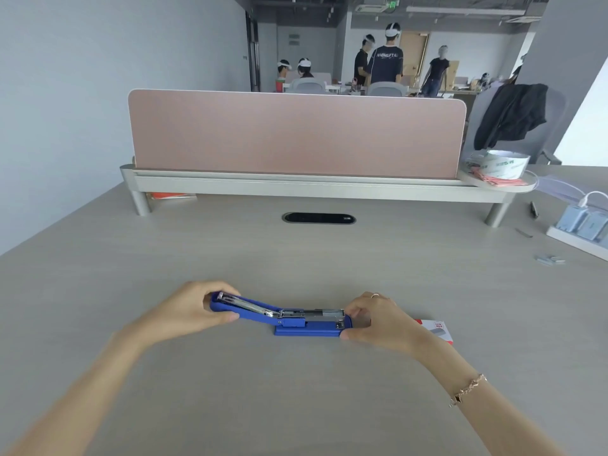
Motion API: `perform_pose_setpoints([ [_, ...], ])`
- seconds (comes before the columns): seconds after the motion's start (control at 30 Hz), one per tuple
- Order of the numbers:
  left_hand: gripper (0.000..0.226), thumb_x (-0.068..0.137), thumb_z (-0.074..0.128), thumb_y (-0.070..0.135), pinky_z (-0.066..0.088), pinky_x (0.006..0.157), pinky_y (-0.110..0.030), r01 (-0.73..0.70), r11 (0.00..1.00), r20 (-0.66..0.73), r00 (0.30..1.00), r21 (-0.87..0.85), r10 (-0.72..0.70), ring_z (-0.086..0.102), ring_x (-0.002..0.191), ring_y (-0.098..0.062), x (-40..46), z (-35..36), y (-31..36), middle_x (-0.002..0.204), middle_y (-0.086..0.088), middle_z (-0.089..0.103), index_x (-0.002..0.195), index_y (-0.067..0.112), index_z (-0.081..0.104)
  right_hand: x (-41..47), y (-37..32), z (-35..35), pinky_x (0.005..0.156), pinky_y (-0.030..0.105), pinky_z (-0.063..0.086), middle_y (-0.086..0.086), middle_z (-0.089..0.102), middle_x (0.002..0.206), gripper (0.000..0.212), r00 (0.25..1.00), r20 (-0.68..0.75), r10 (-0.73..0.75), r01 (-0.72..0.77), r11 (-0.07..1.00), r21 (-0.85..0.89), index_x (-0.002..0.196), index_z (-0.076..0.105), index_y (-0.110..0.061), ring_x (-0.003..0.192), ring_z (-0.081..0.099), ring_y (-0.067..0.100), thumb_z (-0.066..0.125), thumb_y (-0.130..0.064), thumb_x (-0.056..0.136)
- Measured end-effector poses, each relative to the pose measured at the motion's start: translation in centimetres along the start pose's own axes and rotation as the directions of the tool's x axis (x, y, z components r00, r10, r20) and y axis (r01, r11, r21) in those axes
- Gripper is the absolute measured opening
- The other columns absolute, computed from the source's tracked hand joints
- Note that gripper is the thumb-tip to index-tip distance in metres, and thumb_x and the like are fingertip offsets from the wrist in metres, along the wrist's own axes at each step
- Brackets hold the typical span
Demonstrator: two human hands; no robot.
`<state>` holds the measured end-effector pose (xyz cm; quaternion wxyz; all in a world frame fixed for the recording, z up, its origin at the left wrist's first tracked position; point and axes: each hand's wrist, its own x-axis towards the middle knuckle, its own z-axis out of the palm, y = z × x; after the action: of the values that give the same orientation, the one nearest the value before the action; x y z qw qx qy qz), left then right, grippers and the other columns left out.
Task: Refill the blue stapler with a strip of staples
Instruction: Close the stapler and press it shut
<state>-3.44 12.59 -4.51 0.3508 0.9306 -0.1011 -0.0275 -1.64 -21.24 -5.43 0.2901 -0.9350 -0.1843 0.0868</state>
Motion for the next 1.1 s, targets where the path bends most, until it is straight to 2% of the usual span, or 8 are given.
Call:
perform_pose_setpoints([
  [0.1, 0.032, 0.074, 0.08, 0.013, 0.046, 0.081, -0.006, -0.05, 0.998, -0.089, 0.995, -0.041, 0.046, 0.066, 0.092, 0.002, 0.4, -0.4, 1.9, 0.101, 0.026, 0.069, 0.096, 0.034, 0.069, 0.0, 0.0, 0.0, 0.089, 0.026, 0.039, -0.003, 0.06, 0.103, 0.025, 1.0, -0.006, -0.002, 0.002, 1.0, 0.008, 0.076, 0.052, -0.045, 0.099, 0.053, 0.013, 0.074, -0.033, 0.073],
  [0.17, 0.038, 0.073, 0.081, 0.015, 0.042, 0.082, 0.0, -0.101, 0.994, -0.134, 0.986, -0.032, 0.096, 0.064, 0.095, 0.006, 0.9, -0.3, 3.5, 0.107, 0.032, 0.064, 0.102, 0.035, 0.067, 0.0, 0.1, 0.1, 0.088, 0.026, 0.039, -0.003, 0.061, 0.104, 0.022, 1.0, -0.009, -0.001, 0.001, 1.0, 0.009, 0.081, 0.055, -0.041, 0.1, 0.053, 0.012, 0.075, -0.032, 0.073],
  [0.37, 0.037, 0.075, 0.078, 0.025, 0.043, 0.085, -0.005, -0.227, 0.973, -0.086, 0.969, 0.046, 0.231, 0.061, 0.096, 0.004, 2.9, 1.9, 8.4, 0.102, 0.023, 0.068, 0.102, 0.042, 0.061, 0.1, 0.2, 0.0, 0.092, 0.028, 0.041, -0.004, 0.059, 0.101, 0.026, 1.0, 0.0, 0.02, -0.02, 1.0, -0.006, 0.097, 0.066, -0.026, 0.1, 0.053, 0.013, 0.074, -0.032, 0.074],
  [0.53, 0.036, 0.077, 0.076, 0.024, 0.045, 0.085, -0.009, -0.217, 0.976, 0.004, 0.976, 0.037, 0.217, 0.06, 0.094, 0.005, 4.1, 4.3, 10.4, 0.103, 0.018, 0.068, 0.108, 0.036, 0.061, 0.1, 0.2, 0.0, 0.091, 0.027, 0.04, -0.007, 0.054, 0.094, 0.029, 1.0, -0.001, 0.004, -0.004, 1.0, -0.027, 0.102, 0.066, -0.021, 0.097, 0.053, 0.014, 0.073, -0.03, 0.075],
  [0.67, 0.031, 0.08, 0.074, 0.025, 0.048, 0.084, -0.013, -0.213, 0.975, 0.078, 0.975, 0.057, 0.208, 0.061, 0.091, 0.005, 4.5, 5.9, 11.1, 0.101, 0.016, 0.068, 0.107, 0.032, 0.062, 0.1, 0.3, 0.1, 0.085, 0.024, 0.037, -0.014, 0.049, 0.084, 0.023, 1.0, -0.002, -0.022, 0.022, 0.999, -0.03, 0.096, 0.065, -0.025, 0.091, 0.05, 0.011, 0.071, -0.031, 0.075],
  [0.8, 0.028, 0.083, 0.069, 0.027, 0.048, 0.085, -0.015, -0.237, 0.962, 0.147, 0.965, 0.134, 0.217, 0.061, 0.092, 0.003, 4.8, 7.5, 11.3, 0.103, 0.017, 0.066, 0.11, 0.032, 0.063, 0.1, 0.8, 0.2, 0.084, 0.024, 0.031, -0.02, 0.044, 0.078, 0.019, 0.999, -0.002, -0.032, 0.032, 0.998, -0.051, 0.082, 0.053, -0.033, 0.087, 0.046, 0.009, 0.07, -0.035, 0.075],
  [0.97, 0.032, 0.087, 0.067, 0.027, 0.048, 0.092, -0.023, -0.237, 0.953, 0.155, 0.966, 0.191, 0.209, 0.058, 0.101, -0.003, 4.9, 8.4, 11.0, 0.115, 0.012, 0.065, 0.118, 0.03, 0.063, 0.4, 1.2, 0.5, 0.087, 0.026, 0.027, -0.021, 0.043, 0.076, 0.023, 0.999, -0.014, -0.035, 0.034, 0.997, -0.072, 0.081, 0.049, -0.033, 0.089, 0.046, 0.01, 0.07, -0.04, 0.074],
  [1.1, 0.04, 0.088, 0.065, 0.031, 0.044, 0.095, -0.022, -0.246, 0.946, 0.164, 0.963, 0.211, 0.213, 0.053, 0.104, 0.001, 4.4, 8.0, 10.5, 0.113, 0.022, 0.057, 0.127, 0.035, 0.056, 0.2, 1.0, 0.2, 0.087, 0.025, 0.029, -0.013, 0.051, 0.085, 0.021, 0.999, -0.009, -0.03, 0.03, 0.999, -0.036, 0.089, 0.058, -0.029, 0.086, 0.046, 0.005, 0.071, -0.039, 0.075],
])
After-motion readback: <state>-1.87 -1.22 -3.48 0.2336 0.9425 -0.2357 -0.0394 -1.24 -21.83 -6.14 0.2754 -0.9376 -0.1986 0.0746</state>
